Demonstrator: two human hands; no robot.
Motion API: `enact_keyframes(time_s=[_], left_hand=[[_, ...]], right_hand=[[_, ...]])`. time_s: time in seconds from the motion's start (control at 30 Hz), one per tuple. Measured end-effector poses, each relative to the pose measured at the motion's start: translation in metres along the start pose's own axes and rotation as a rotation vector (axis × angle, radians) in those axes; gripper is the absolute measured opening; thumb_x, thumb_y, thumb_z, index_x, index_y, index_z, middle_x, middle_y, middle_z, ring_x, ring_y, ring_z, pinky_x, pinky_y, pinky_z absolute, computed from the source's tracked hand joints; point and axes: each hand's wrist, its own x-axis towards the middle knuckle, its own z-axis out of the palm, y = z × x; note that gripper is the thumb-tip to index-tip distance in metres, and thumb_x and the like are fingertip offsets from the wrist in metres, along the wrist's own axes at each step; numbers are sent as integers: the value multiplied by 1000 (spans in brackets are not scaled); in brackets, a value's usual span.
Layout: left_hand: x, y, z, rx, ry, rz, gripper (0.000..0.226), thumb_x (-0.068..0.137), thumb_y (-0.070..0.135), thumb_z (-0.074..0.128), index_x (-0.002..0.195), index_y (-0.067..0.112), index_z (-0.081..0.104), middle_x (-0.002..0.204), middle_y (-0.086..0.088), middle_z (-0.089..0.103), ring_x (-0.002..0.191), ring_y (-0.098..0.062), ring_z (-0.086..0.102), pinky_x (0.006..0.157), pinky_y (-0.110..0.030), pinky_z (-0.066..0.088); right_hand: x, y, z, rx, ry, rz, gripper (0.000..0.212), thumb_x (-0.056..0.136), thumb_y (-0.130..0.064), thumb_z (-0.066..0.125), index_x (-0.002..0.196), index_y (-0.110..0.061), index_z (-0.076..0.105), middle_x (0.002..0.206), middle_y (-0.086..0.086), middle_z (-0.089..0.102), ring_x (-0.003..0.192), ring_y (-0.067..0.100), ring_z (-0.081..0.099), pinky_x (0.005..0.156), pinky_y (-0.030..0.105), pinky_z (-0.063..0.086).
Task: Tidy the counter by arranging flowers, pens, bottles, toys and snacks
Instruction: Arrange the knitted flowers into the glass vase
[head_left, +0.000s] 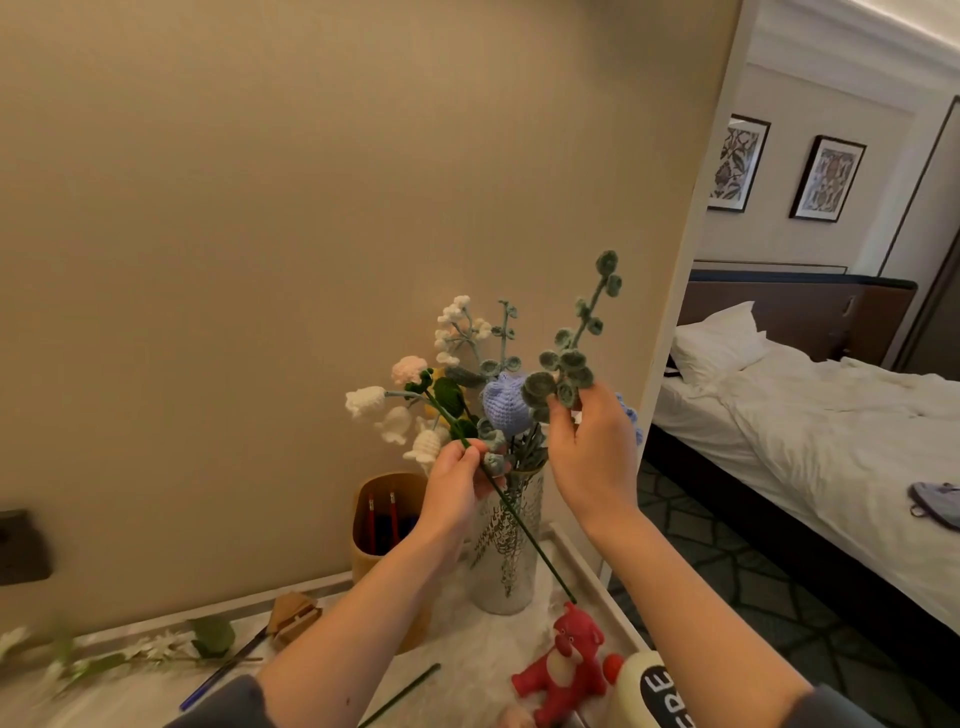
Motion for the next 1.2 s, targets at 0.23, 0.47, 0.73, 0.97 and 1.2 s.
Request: enact_keyframes(time_s=[0.23,0.47,0.73,0.97,1.2], left_hand=[[-1,-1,0,-21,-4,1,26,103,8,35,86,9,54,88,-11,64,84,-23,63,78,-35,55],[-6,-1,0,62,-26,20,22,102,8,35,88,6,52,102,-17,57,97,-27,59,92,-44,50],[-12,-9,-7,179,-63,71,23,102,12,37,85,14,51,94,-7,59,96,-25,59,90,-41,50],[-28,-14,-15,389,-59,183,22,103,21,36,88,19,52,100,-19,59,96,-33,59,91,-52,49],[-64,-16,-11,415,-123,330,22,102,19,39,89,27,55,68,6,50,64,-10,51,59,-27,46]], right_hand=[[-4,3,4,-83,-96,38,13,97,-19,53,85,-23,50,72,-12,49,66,-1,49,51,16,34],[-11,12,21,-265,-184,166,14,95,-25,53,81,-24,49,67,-11,48,57,8,43,44,22,24],[-37,36,34,-307,-229,273,5,94,-26,56,94,-22,58,66,-11,48,61,15,53,43,21,22],[-39,41,35,-219,-236,337,8,92,-26,58,94,-19,60,73,-8,53,75,22,61,45,21,25],[-48,36,16,73,-314,453,32,92,-23,63,122,-18,57,103,-6,68,97,16,65,71,27,48]])
